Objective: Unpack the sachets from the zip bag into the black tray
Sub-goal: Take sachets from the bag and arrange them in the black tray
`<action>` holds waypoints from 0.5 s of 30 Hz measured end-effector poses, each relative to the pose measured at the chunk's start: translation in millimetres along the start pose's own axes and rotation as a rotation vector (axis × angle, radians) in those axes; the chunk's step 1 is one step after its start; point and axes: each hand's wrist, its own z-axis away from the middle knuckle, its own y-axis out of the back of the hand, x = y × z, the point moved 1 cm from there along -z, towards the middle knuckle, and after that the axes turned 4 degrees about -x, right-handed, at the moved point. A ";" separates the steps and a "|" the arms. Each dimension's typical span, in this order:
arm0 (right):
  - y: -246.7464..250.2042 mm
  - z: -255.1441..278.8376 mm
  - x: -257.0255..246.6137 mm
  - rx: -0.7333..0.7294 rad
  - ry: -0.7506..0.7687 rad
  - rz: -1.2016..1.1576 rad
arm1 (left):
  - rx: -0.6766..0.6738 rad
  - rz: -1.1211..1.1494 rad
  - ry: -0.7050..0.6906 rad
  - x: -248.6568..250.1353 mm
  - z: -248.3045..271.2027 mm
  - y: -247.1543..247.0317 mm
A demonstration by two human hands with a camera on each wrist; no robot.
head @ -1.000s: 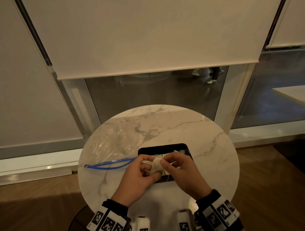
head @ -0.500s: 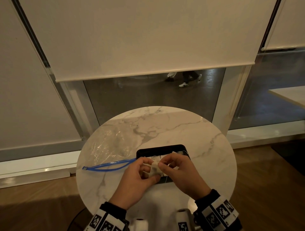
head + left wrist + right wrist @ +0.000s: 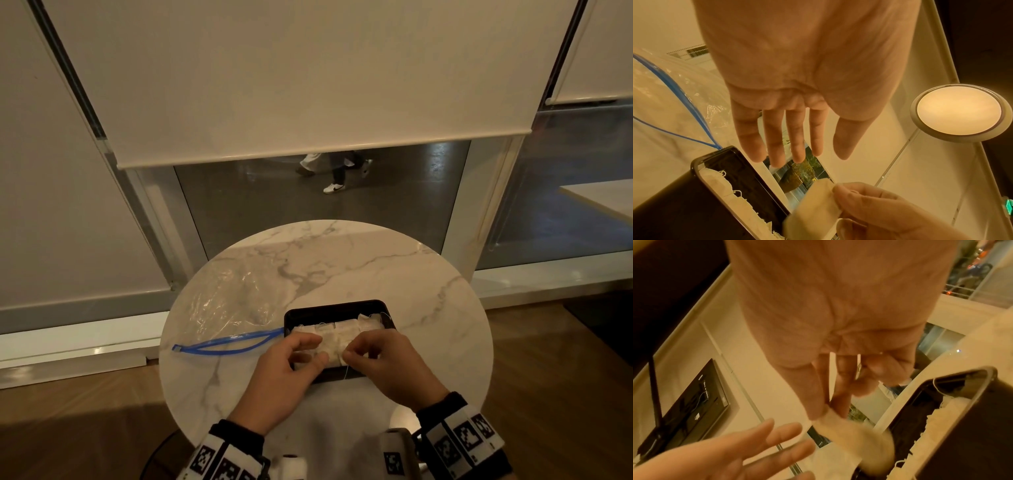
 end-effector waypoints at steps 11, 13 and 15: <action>-3.8 -1.6 2.2 -0.012 0.020 0.111 | -0.009 0.115 -0.030 3.0 1.2 -1.3; -6.3 -0.8 -1.4 -0.067 0.054 0.048 | -0.029 0.100 -0.053 4.7 2.3 -1.4; -7.3 -0.3 -4.4 -0.092 0.087 -0.046 | -0.082 0.092 -0.071 5.9 3.5 -3.7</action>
